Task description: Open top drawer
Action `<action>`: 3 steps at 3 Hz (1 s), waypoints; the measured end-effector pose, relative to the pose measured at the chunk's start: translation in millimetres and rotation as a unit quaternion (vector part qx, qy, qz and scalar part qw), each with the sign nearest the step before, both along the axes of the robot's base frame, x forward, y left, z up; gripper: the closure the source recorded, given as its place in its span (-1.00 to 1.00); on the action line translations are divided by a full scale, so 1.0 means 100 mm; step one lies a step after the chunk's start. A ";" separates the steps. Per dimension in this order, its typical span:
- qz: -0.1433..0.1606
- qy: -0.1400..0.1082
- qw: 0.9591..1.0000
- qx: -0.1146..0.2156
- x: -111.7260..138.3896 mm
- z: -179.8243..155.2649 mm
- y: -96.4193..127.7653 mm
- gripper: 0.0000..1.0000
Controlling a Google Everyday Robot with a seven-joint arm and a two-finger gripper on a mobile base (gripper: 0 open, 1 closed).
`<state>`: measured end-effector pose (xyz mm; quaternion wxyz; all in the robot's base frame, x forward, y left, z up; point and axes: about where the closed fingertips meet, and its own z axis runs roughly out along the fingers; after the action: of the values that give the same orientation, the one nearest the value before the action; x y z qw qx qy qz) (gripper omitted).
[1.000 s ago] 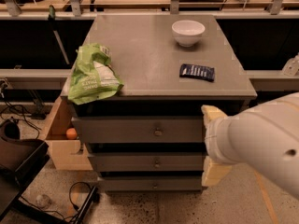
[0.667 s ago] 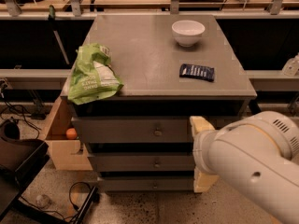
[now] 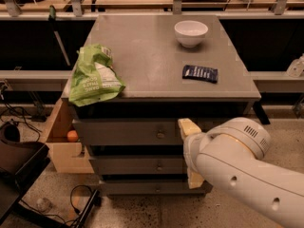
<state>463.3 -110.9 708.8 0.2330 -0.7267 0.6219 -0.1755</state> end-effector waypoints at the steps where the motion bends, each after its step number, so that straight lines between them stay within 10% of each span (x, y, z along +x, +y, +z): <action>1: 0.013 -0.011 1.000 -0.002 0.21 -0.10 0.02 -1.00; 3: -0.002 -0.024 1.000 0.018 0.62 -0.27 -0.11 -1.00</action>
Offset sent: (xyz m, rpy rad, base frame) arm 0.0720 -0.0129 -0.0344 0.0196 -0.0378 0.0167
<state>525.2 -121.7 681.5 0.2605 -0.7170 0.6205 -0.1820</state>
